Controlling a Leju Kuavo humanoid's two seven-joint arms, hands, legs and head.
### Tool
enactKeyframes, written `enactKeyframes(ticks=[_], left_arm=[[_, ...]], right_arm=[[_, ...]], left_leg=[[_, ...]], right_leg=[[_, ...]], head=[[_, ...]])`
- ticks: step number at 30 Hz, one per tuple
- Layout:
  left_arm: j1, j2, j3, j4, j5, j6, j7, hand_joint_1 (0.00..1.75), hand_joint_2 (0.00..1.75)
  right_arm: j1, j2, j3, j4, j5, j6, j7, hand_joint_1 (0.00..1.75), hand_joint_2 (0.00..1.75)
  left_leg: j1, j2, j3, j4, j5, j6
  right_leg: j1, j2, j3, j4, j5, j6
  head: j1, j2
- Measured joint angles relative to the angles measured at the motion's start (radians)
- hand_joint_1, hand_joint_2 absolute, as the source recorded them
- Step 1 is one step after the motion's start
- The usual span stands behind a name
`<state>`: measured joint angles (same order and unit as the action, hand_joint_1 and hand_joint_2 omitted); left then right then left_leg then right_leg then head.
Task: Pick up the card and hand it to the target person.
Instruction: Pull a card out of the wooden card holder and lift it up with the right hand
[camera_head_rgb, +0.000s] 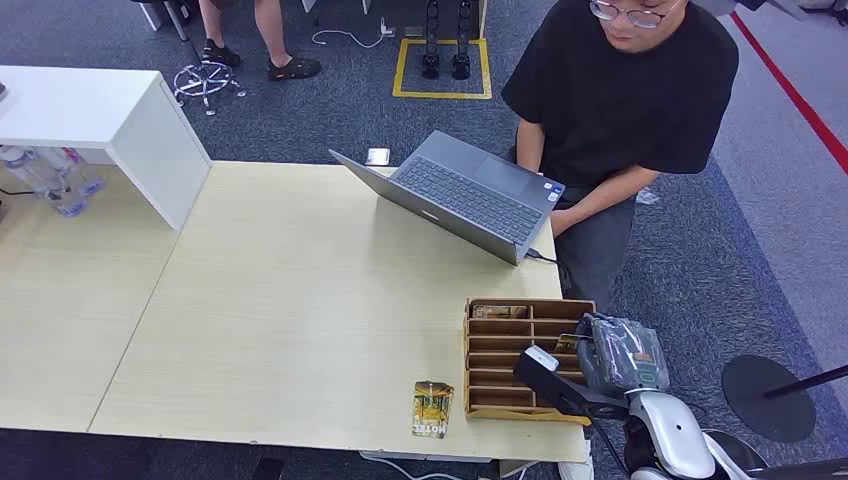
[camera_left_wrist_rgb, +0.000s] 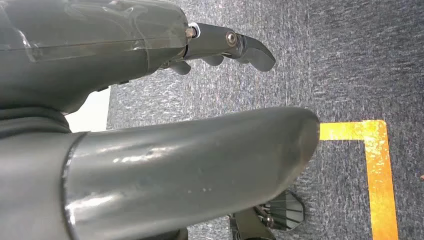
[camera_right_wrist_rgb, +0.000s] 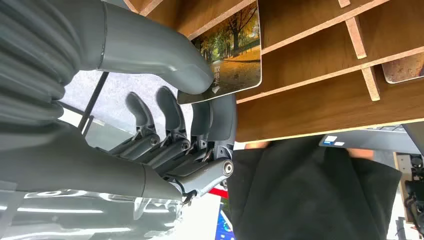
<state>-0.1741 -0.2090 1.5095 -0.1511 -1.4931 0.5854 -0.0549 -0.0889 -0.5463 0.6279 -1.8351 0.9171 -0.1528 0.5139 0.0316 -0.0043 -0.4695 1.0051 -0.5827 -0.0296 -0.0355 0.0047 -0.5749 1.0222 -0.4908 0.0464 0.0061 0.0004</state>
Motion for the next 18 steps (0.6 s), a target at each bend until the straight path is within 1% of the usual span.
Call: enactKeyframes(ticks=[5, 10, 12, 16, 18], left_arm=[[0.000, 0.000, 0.000, 0.000, 0.000, 0.001, -0.001, 0.00, 0.00], [0.000, 0.000, 0.000, 0.000, 0.000, 0.003, -0.005, 0.00, 0.00], [0.000, 0.000, 0.000, 0.000, 0.000, 0.004, -0.006, 0.00, 0.00], [0.000, 0.000, 0.000, 0.000, 0.000, 0.004, -0.006, 0.00, 0.00], [0.000, 0.000, 0.000, 0.000, 0.000, 0.004, -0.006, 0.00, 0.00]], right_arm=[[0.000, 0.000, 0.000, 0.000, 0.003, 0.002, 0.000, 1.36, 1.75], [0.001, 0.000, 0.001, 0.000, 0.010, 0.004, 0.001, 1.40, 1.75], [0.001, 0.000, 0.001, 0.000, 0.010, 0.005, 0.001, 1.45, 1.75], [0.001, 0.000, 0.001, 0.000, 0.011, 0.006, 0.001, 1.69, 1.75], [0.001, -0.001, 0.001, 0.000, 0.012, 0.006, 0.003, 1.74, 1.75]], left_leg=[[0.000, 0.000, 0.000, 0.000, 0.000, 0.000], [0.000, 0.000, 0.000, 0.000, 0.000, 0.000], [0.000, 0.000, 0.000, 0.000, 0.000, 0.000], [0.000, 0.000, 0.000, 0.000, 0.000, 0.000], [0.000, 0.000, 0.000, 0.000, 0.000, 0.000]], right_leg=[[0.000, 0.000, 0.000, 0.000, 0.000, 0.000], [0.000, 0.000, 0.000, 0.000, 0.000, 0.000], [0.000, 0.000, 0.000, 0.000, 0.000, 0.000], [0.000, 0.000, 0.000, 0.000, 0.000, 0.000], [0.000, 0.000, 0.000, 0.000, 0.000, 0.000]], head=[[0.000, 0.000], [0.000, 0.000], [0.000, 0.000], [0.000, 0.000], [0.000, 0.000]])
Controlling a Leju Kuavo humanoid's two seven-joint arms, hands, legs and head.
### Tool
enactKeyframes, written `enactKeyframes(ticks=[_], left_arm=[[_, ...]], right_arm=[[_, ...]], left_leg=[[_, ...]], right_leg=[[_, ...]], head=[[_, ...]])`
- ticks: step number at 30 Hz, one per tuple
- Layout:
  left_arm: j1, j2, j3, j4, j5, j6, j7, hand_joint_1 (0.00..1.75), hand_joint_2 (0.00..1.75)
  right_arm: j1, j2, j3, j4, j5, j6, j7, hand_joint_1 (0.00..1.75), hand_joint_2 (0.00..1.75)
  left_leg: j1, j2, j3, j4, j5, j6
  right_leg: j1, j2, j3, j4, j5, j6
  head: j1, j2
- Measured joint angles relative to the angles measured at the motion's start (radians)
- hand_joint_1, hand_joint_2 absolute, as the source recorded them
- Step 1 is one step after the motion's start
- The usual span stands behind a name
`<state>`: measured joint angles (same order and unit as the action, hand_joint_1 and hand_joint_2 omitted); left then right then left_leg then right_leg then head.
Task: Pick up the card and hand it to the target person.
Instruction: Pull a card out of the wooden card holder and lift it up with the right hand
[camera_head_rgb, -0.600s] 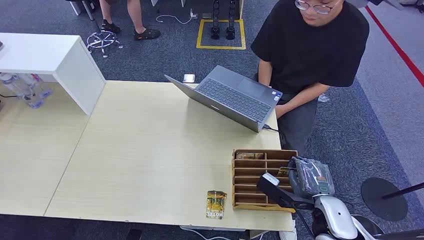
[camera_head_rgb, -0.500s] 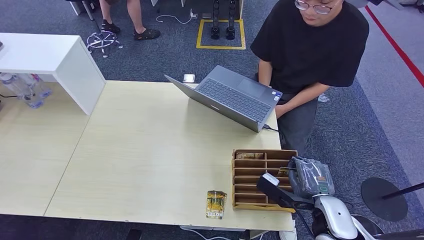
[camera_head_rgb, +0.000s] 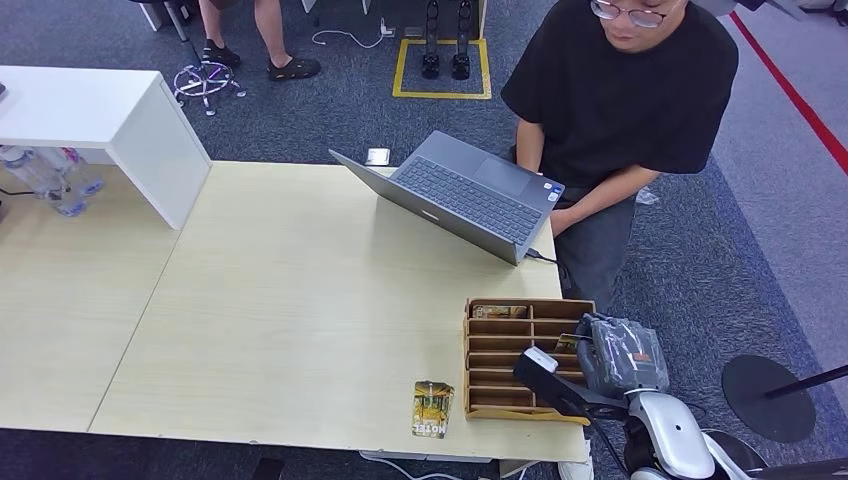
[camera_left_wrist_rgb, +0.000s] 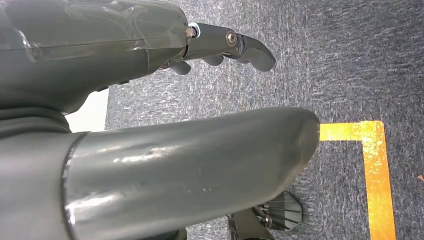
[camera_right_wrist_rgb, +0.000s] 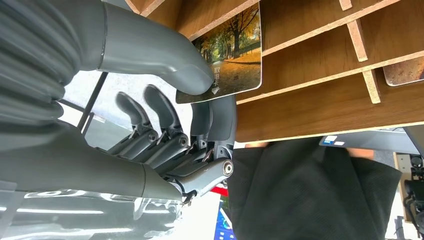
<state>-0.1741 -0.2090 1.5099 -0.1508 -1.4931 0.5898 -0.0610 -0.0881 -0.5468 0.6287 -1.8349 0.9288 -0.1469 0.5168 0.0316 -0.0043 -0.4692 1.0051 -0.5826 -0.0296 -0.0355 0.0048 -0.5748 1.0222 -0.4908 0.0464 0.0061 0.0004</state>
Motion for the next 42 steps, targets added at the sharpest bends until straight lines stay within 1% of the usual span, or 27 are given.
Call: enactKeyframes(ticks=[5, 9, 14, 19, 23, 26, 28, 30, 32, 35, 38, 42], left_arm=[[0.000, 0.000, 0.000, 0.000, 0.000, 0.000, 0.000, 0.00, 0.00], [0.000, 0.000, 0.000, 0.000, 0.002, 0.001, -0.001, 0.00, 0.00], [0.000, 0.000, 0.000, 0.000, 0.005, 0.004, 0.000, 0.00, 0.00], [0.001, 0.001, 0.000, 0.000, 0.012, 0.008, -0.003, 0.00, 0.00], [0.001, 0.001, 0.000, 0.000, 0.020, 0.011, -0.004, 0.00, 0.00], [0.000, 0.002, 0.000, 0.000, 0.023, 0.012, -0.006, 0.00, 0.00], [0.001, 0.002, 0.000, 0.000, 0.023, 0.012, -0.006, 0.00, 0.00], [0.001, 0.002, 0.000, 0.000, 0.022, 0.011, -0.005, 0.00, 0.00], [0.001, 0.002, 0.000, 0.000, 0.016, 0.009, -0.005, 0.00, 0.00], [0.001, 0.002, -0.001, 0.000, 0.004, 0.004, -0.005, 0.00, 0.00], [0.000, 0.002, -0.004, 0.000, 0.000, -0.001, -0.005, 0.00, 0.00], [0.000, 0.002, -0.017, 0.000, -0.004, -0.010, -0.004, 0.00, 0.00]], right_arm=[[-0.001, -0.005, -0.002, -0.005, 0.002, 0.009, 0.009, 1.75, 1.75], [-0.006, -0.018, -0.010, -0.037, -0.005, 0.043, 0.019, 1.74, 1.75], [-0.026, -0.044, -0.035, -0.111, -0.041, 0.104, 0.018, 1.74, 1.75], [-0.047, -0.073, -0.058, -0.196, -0.105, 0.161, 0.007, 1.74, 1.75], [-0.064, -0.094, -0.075, -0.266, -0.140, 0.177, 0.006, 1.70, 1.75], [-0.078, -0.107, -0.090, -0.315, -0.167, 0.175, 0.006, 1.72, 1.75], [-0.081, -0.111, -0.100, -0.330, -0.173, 0.166, 0.006, 1.74, 1.75], [-0.082, -0.112, -0.112, -0.339, -0.173, 0.142, 0.004, 1.73, 1.75], [-0.080, -0.113, -0.128, -0.341, -0.156, 0.096, -0.002, 1.71, 1.75], [-0.070, -0.111, -0.167, -0.331, -0.098, 0.009, -0.012, 1.64, 1.75], [-0.059, -0.108, -0.210, -0.305, -0.053, -0.052, -0.020, 1.60, 1.75], [-0.044, -0.099, -0.276, -0.244, -0.004, -0.148, -0.038, 1.67, 1.75]], left_leg=[[0.000, 0.000, 0.000, 0.000, 0.000, 0.000], [0.000, 0.000, 0.000, 0.000, 0.000, 0.000], [0.000, 0.000, 0.000, 0.000, 0.000, 0.000], [0.000, 0.000, 0.000, 0.000, 0.000, 0.000], [0.000, 0.000, 0.000, 0.000, 0.000, 0.000], [0.000, 0.000, 0.000, 0.000, 0.000, 0.000], [0.000, 0.000, 0.000, 0.000, 0.000, 0.000], [0.000, 0.000, 0.000, 0.000, 0.000, 0.000], [0.000, 0.000, 0.000, 0.000, 0.000, 0.000], [0.000, 0.000, 0.000, 0.000, 0.000, 0.000], [0.000, 0.000, 0.000, 0.000, 0.000, 0.000], [0.000, 0.000, -0.001, 0.000, 0.000, 0.000]], right_leg=[[0.000, 0.000, 0.000, 0.000, 0.000, 0.000], [0.000, 0.000, 0.000, 0.000, 0.000, 0.000], [0.000, 0.000, 0.000, 0.000, 0.000, 0.000], [0.000, 0.000, 0.000, 0.000, 0.000, 0.000], [0.000, 0.000, 0.000, 0.000, 0.000, 0.000], [0.000, 0.000, 0.000, 0.000, 0.000, 0.000], [0.000, 0.000, 0.000, 0.000, 0.000, 0.000], [0.000, 0.000, 0.000, 0.000, 0.000, 0.000], [0.000, 0.000, 0.000, 0.000, 0.000, 0.000], [0.000, 0.000, 0.000, 0.000, 0.000, 0.000], [0.000, 0.000, 0.000, 0.000, 0.000, 0.000], [0.000, -0.001, 0.000, 0.000, 0.000, 0.000]], head=[[0.000, 0.000], [0.000, 0.000], [0.000, 0.000], [0.000, 0.000], [0.000, 0.000], [0.000, 0.000], [0.000, 0.000], [0.000, 0.000], [0.000, 0.000], [0.000, 0.000], [0.000, 0.000], [0.000, 0.000]])
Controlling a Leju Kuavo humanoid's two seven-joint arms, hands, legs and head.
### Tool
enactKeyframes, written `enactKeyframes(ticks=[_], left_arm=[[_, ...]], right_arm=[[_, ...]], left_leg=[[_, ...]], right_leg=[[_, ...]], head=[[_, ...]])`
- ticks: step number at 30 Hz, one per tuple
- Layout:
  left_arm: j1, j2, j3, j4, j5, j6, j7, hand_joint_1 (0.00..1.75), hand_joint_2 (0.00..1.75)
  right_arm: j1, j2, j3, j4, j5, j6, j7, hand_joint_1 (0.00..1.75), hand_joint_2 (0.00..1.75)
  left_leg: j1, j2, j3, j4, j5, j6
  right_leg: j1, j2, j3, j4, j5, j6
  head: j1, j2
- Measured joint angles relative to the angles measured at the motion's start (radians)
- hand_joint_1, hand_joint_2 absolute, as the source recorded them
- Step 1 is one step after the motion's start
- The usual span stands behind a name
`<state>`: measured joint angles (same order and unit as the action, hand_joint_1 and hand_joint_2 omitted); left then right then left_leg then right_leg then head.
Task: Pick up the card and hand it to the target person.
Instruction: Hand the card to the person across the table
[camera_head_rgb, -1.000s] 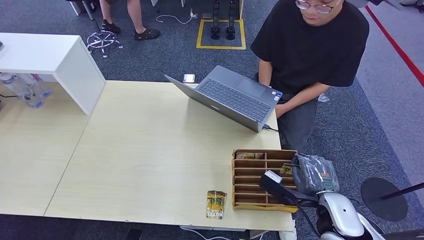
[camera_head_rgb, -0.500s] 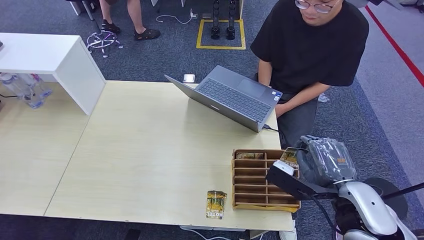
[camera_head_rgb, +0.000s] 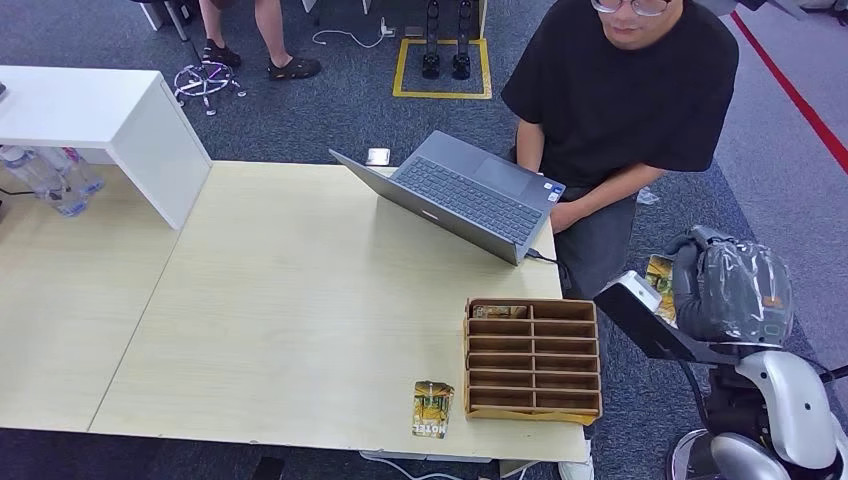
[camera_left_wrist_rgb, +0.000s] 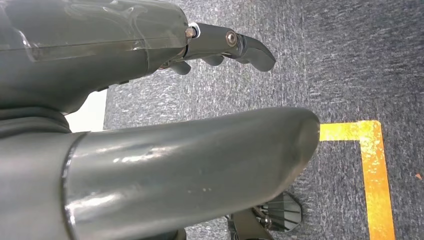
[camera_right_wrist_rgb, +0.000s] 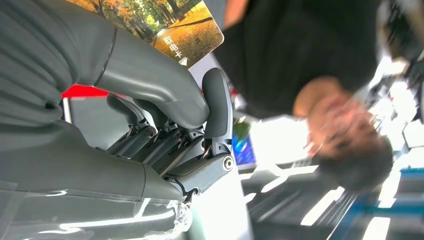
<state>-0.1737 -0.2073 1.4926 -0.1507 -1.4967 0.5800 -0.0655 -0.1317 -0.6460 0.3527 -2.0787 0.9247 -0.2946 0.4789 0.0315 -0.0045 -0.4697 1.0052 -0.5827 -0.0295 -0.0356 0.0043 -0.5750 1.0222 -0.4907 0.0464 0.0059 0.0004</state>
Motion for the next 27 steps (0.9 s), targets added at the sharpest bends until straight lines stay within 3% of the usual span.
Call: enactKeyframes(ticks=[12, 27], left_arm=[[0.000, -0.001, -0.043, 0.000, -0.006, -0.019, -0.007, 0.00, 0.00], [0.000, -0.002, -0.104, 0.000, -0.006, -0.030, -0.012, 0.00, 0.00]], right_arm=[[0.007, 0.048, -0.165, 0.212, -0.022, -0.125, -0.035, 1.75, 1.75], [-0.022, 0.135, -0.201, 0.402, -0.071, -0.270, -0.069, 1.75, 1.75]], left_leg=[[0.000, 0.000, 0.000, 0.000, 0.000, 0.000], [0.000, 0.000, 0.000, 0.000, 0.000, 0.000]], right_leg=[[0.000, 0.000, 0.000, 0.000, 0.000, 0.000], [0.000, 0.000, 0.000, 0.000, 0.000, 0.000]], head=[[0.000, 0.000], [0.000, 0.000]])
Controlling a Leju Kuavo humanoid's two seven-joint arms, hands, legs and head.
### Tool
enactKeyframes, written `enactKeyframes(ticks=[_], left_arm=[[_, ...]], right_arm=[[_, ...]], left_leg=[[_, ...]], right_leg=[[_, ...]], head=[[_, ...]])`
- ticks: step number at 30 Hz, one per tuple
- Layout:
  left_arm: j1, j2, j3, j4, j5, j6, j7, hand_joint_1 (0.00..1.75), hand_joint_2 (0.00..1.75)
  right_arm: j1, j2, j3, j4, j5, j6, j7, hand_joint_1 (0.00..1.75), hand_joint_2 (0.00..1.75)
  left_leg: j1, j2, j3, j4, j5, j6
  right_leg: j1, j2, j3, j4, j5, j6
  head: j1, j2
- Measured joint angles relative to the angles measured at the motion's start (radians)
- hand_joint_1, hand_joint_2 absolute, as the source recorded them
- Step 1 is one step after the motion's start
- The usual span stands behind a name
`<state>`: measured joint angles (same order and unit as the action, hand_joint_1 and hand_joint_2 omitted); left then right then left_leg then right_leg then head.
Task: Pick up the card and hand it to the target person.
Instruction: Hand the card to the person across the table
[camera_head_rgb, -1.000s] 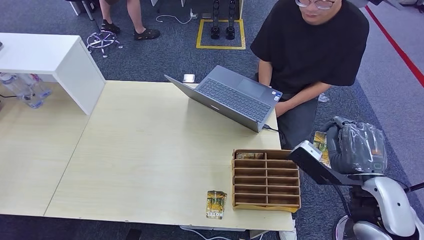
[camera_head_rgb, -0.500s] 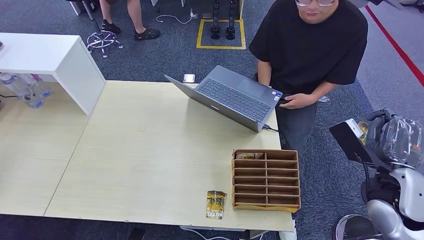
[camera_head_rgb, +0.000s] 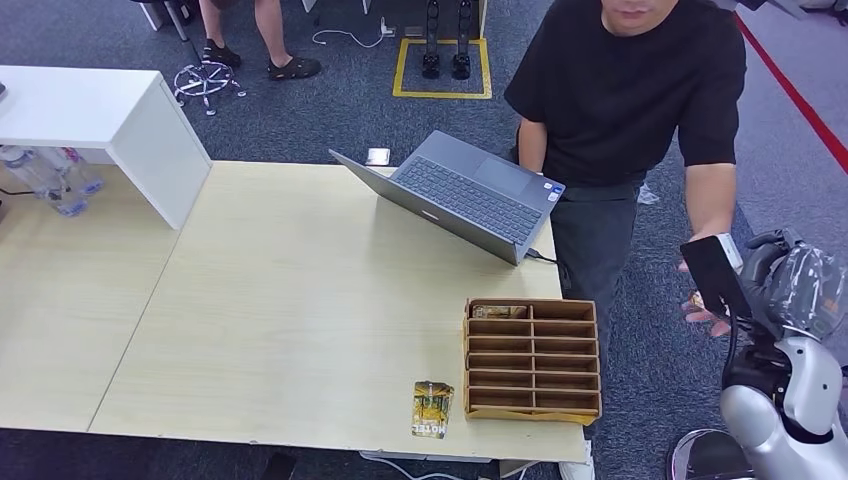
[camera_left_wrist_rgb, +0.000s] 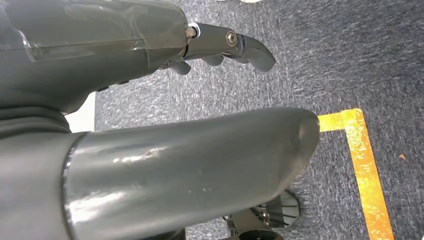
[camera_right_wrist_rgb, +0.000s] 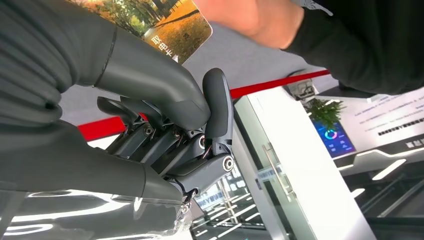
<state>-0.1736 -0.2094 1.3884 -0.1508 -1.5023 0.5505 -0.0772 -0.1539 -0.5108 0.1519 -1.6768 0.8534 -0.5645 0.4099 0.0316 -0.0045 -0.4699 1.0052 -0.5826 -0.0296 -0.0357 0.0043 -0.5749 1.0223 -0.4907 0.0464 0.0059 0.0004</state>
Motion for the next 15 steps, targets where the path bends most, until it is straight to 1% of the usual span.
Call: enactKeyframes(ticks=[10, 11, 12, 13, 15], left_arm=[[0.000, 0.000, -0.022, 0.000, 0.000, -0.003, -0.001, 0.00, 0.00], [0.000, 0.000, -0.023, 0.000, 0.000, -0.003, -0.001, 0.00, 0.00], [0.000, 0.000, -0.024, 0.000, 0.000, -0.004, -0.001, 0.00, 0.00], [0.000, 0.000, -0.025, 0.000, 0.000, -0.005, -0.001, 0.00, 0.00], [0.000, 0.000, -0.027, 0.000, 0.000, -0.006, -0.001, 0.00, 0.00]], right_arm=[[-0.006, 0.040, 0.001, 0.074, 0.027, -0.050, -0.002, 1.75, 1.75], [-0.006, 0.043, 0.002, 0.080, 0.029, -0.052, -0.002, 1.70, 1.75], [-0.006, 0.047, 0.002, 0.086, 0.031, -0.053, -0.001, 1.58, 1.75], [-0.005, 0.050, 0.002, 0.093, 0.033, -0.054, -0.001, 1.30, 1.75], [-0.004, 0.056, 0.002, 0.104, 0.037, -0.054, 0.001, 0.59, 1.75]], left_leg=[[0.000, 0.000, 0.000, 0.000, 0.000, 0.000], [0.000, 0.000, 0.000, 0.000, 0.000, 0.000], [0.000, 0.000, 0.000, 0.000, 0.000, 0.000], [0.000, 0.000, 0.000, 0.000, 0.000, 0.000], [0.000, 0.000, 0.000, 0.000, 0.000, 0.000]], right_leg=[[0.000, 0.000, 0.000, 0.000, 0.000, 0.000], [0.000, 0.000, 0.000, 0.000, 0.000, 0.000], [0.000, 0.000, 0.000, 0.000, 0.000, 0.000], [0.000, 0.000, 0.000, 0.000, 0.000, 0.000], [0.000, 0.000, 0.000, 0.000, 0.000, 0.000]], head=[[0.000, 0.000], [0.000, 0.000], [0.000, 0.000], [0.000, 0.000], [0.000, 0.000]])
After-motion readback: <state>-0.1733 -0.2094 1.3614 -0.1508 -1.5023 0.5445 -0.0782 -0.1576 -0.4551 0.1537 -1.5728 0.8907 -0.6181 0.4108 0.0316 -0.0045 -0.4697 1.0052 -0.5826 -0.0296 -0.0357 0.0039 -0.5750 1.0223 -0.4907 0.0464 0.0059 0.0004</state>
